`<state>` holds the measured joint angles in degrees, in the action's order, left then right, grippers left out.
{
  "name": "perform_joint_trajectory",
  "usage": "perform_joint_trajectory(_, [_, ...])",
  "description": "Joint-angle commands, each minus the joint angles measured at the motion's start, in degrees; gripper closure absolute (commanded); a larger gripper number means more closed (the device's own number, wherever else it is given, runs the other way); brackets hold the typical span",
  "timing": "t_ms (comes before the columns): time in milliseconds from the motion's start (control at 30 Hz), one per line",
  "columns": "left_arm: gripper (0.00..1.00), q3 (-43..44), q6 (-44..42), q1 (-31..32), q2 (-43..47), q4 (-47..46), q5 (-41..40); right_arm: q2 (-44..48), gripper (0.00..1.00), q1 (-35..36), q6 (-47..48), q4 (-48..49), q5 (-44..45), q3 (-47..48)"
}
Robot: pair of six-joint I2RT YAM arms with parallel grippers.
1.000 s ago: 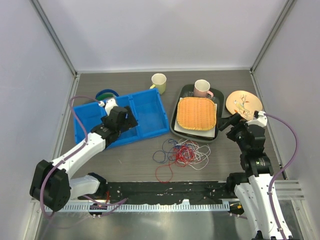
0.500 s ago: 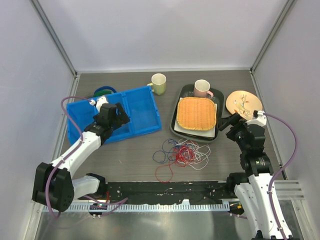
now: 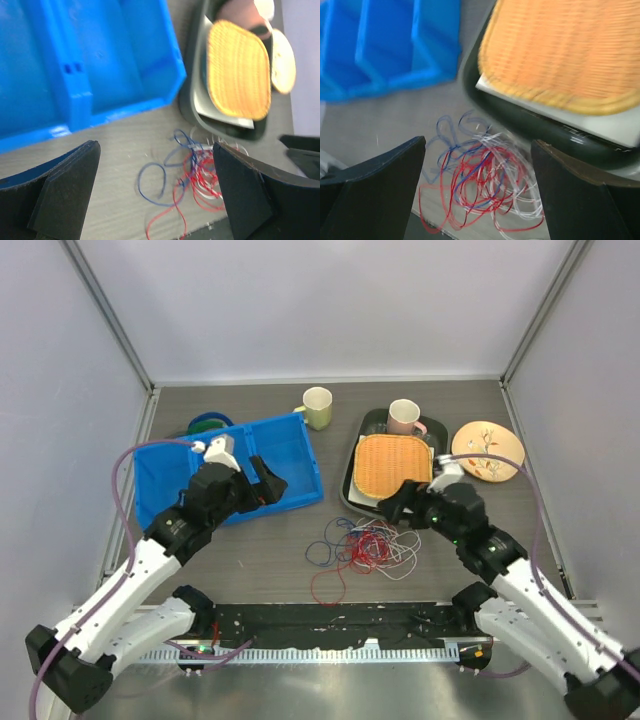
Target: Untangle the cables
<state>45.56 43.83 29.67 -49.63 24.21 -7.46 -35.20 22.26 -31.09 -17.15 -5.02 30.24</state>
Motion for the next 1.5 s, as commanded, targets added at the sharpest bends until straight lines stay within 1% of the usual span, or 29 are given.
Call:
perform_joint_trajectory(0, [0.0, -2.39, 3.27, 6.71, -1.96, 1.37, -0.1, -9.15, 0.1, 18.83, 2.0, 0.19, 14.83, 5.17])
perform_joint_trajectory(33, [0.0, -3.28, 3.45, 7.5, -3.1, -0.89, 1.04, -10.75, 0.1, 22.18, 2.0, -0.86, 21.39, 6.05])
perform_joint_trajectory(67, [0.0, -4.85, 3.54, 8.55, -3.63, -2.13, 2.01, -12.07, 0.11, 29.0, 1.48, -3.39, 24.15, 7.89])
perform_joint_trajectory(133, [0.0, -5.92, 3.8, 9.0, -4.6, -5.48, 5.17, -16.11, 0.11, 34.31, 0.16, -8.13, 31.34, 9.66])
perform_joint_trajectory(167, [0.0, -6.71, 3.45, 9.61, -4.69, -6.44, 5.79, -17.52, 0.11, 37.91, -2.28, -10.34, 33.82, 11.32])
perform_joint_trajectory(200, [0.0, -7.06, 3.45, 9.88, -4.69, -7.67, 5.71, -19.97, 0.11, 39.68, -3.61, -12.36, 35.58, 11.94])
perform_joint_trajectory(233, [0.0, -7.33, 3.28, 10.05, -4.43, -7.94, 5.62, -21.3, 0.11, 41.01, -5.28, -15.86, 38.3, 12.3])
perform_joint_trajectory(300, [0.0, -7.68, 2.75, 10.49, -4.25, -8.3, 5.18, -23.76, 0.11, 43.73, -8.36, -17.74, 39.03, 12.04])
perform_joint_trajectory(333, [0.0, -7.85, 2.57, 10.5, -3.82, -8.21, 4.83, -26.73, 0.11, 44.18, -9.15, -17.92, 38.42, 11.6])
perform_joint_trajectory(400, [0.0, -8.21, 2.31, 10.58, -3.46, -8.39, 4.48, -30.17, 0.11, 44.36, -10.38, -17.05, 37.8, 10.9])
perform_joint_trajectory(433, [0.0, -8.29, 2.31, 10.58, -3.29, -8.3, 4.04, -33.5, 0.1, 44.36, -10.57, -15.91, 37.97, 10.98])
perform_joint_trajectory(533, [0.0, -8.56, 2.13, 10.58, -3.02, -8.12, 3.95, -40.09, 0.08, 44.27, -11.09, -13.27, 41.74, 12.12])
perform_joint_trajectory(600, [0.0, -8.56, 2.22, 10.5, -2.76, -7.69, 3.95, -42.05, 0.08, 44.27, -12.23, -12.48, 45.17, 13.7])
perform_joint_trajectory(633, [0.0, -8.73, 2.22, 10.58, -2.76, -7.77, 3.86, -42.84, 0.08, 43.75, -12.24, -12.12, 45.97, 14.14])
perform_joint_trajectory(767, [0.0, -9.09, 2.4, 10.58, -2.32, -7.77, 3.16, -42.59, 0.23, 39.8, -11.89, -9.84, 45.1, 13.18])
perform_joint_trajectory(867, [0.0, -8.91, 2.48, 10.58, -2.58, -7.6, 3.07, -40.66, 0.27, 35.06, -9.08, -5.8, 42.12, 10.64])
perform_joint_trajectory(933, [0.0, -8.74, 2.4, 10.58, -2.93, -7.68, 3.07, -39.69, 0.27, 31.89, -7.33, -2.64, 38.87, 8.8])
perform_joint_trajectory(967, [0.0, -8.73, 2.48, 10.58, -3.19, -7.68, 2.98, -39.33, 0.27, 29.1, -5.23, -1.32, 38.07, 8.35])
perform_joint_trajectory(1033, [0.0, -8.56, 2.48, 10.58, -3.63, -7.68, 2.98, -38.54, 0.27, 26.71, -3.28, 1.93, 36.23, 7.65])
perform_joint_trajectory(1200, [0.0, -8.21, 2.48, 10.58, -4.6, -7.68, 2.81, -39.15, 0.23, 18.89, 2.87, 8.25, 33.59, 8.87])
perform_joint_trajectory(1300, [0.0, -8.12, 2.48, 10.58, -4.87, -7.51, 2.72, -41.08, 0.22, 15.37, 5.59, 10.98, 30.69, 10.45])
perform_joint_trajectory(1467, [0.0, -7.94, 2.57, 10.58, -5.04, -7.33, 2.37, -46.78, 0.21, 12.11, 7.89, 14.07, 29.19, 14.75])
